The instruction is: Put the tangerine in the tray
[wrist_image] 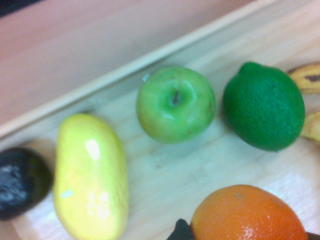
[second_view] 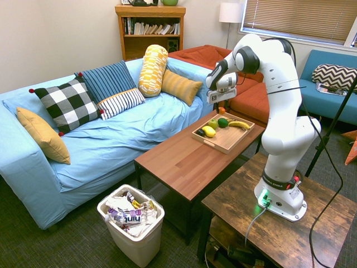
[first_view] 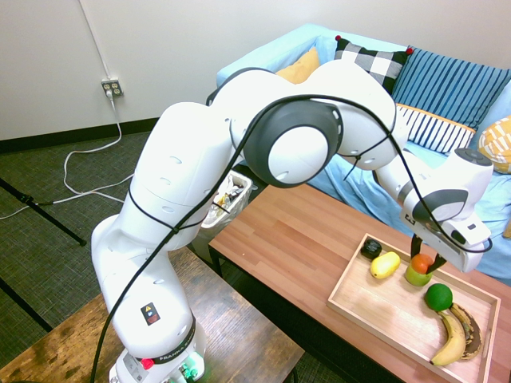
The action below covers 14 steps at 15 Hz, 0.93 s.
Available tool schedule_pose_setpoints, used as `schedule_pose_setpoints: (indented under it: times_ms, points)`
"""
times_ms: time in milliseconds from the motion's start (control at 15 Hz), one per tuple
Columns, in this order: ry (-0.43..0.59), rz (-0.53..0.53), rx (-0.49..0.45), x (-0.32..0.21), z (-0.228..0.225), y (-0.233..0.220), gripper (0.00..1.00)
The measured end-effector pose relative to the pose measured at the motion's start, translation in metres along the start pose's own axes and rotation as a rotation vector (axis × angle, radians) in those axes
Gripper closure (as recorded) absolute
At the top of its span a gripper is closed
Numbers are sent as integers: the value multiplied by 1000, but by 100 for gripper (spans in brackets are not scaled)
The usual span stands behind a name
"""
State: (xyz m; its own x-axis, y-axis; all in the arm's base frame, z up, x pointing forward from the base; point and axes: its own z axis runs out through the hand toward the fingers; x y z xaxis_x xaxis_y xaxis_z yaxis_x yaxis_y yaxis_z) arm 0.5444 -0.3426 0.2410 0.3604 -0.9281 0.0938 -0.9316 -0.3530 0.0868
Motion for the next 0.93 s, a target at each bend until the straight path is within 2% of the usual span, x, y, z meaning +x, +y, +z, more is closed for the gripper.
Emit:
schedule_pose_setpoints:
  times_ms: [267,533,800,867,933]
  points:
    - [-43,3,-34,-16,53,25,100]
    - [-73,19,-51,-31,108,30,100]
    - [-79,22,-62,-35,128,30,100]
    - [-81,19,-64,-36,130,30,0]
    - [-82,16,-66,-36,132,30,0]
